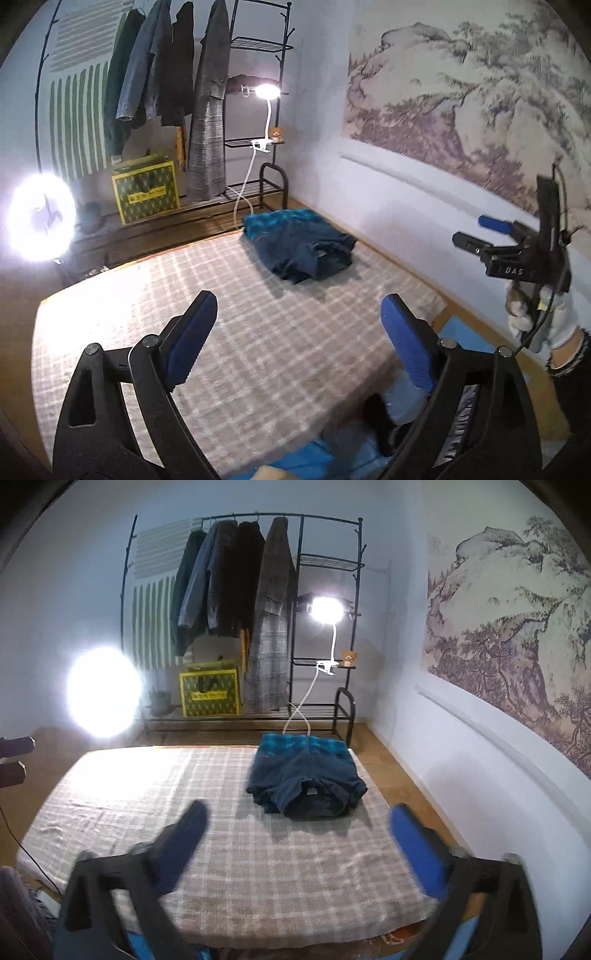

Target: Fold large clothes

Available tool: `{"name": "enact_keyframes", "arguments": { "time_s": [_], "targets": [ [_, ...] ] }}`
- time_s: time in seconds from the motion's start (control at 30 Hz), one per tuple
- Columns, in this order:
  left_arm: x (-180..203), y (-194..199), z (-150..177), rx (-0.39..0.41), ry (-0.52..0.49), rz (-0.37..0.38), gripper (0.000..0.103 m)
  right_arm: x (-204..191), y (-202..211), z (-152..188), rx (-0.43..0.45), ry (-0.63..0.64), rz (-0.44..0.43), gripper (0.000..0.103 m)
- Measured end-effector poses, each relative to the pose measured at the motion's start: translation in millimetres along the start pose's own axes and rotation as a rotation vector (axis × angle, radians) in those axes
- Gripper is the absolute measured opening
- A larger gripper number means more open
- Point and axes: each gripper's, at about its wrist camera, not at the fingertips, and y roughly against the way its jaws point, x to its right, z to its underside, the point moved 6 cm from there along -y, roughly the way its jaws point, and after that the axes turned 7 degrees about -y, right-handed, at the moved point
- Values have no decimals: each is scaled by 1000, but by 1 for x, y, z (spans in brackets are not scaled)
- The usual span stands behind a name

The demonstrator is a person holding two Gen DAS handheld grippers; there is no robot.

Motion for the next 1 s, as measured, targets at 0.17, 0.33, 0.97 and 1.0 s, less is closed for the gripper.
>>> {"name": "enact_keyframes", "arguments": {
  "time_s": [0.17,0.33,0.97,1.0],
  "targets": [
    [-6,-29,14,-20,14,-9,93,-9,-24,8,2,-1,21,103],
    [-20,-64,28,-55,50,-33,93,-14,-53,14,1,-38,21,103],
    [-81,-147,69,-140,115,-178,103,-44,-160,53,-72,-21,38,103],
    [-83,-149,70,-141,118,-182,103,-46,-164,55,-82,-25,36,103]
  ]
}}
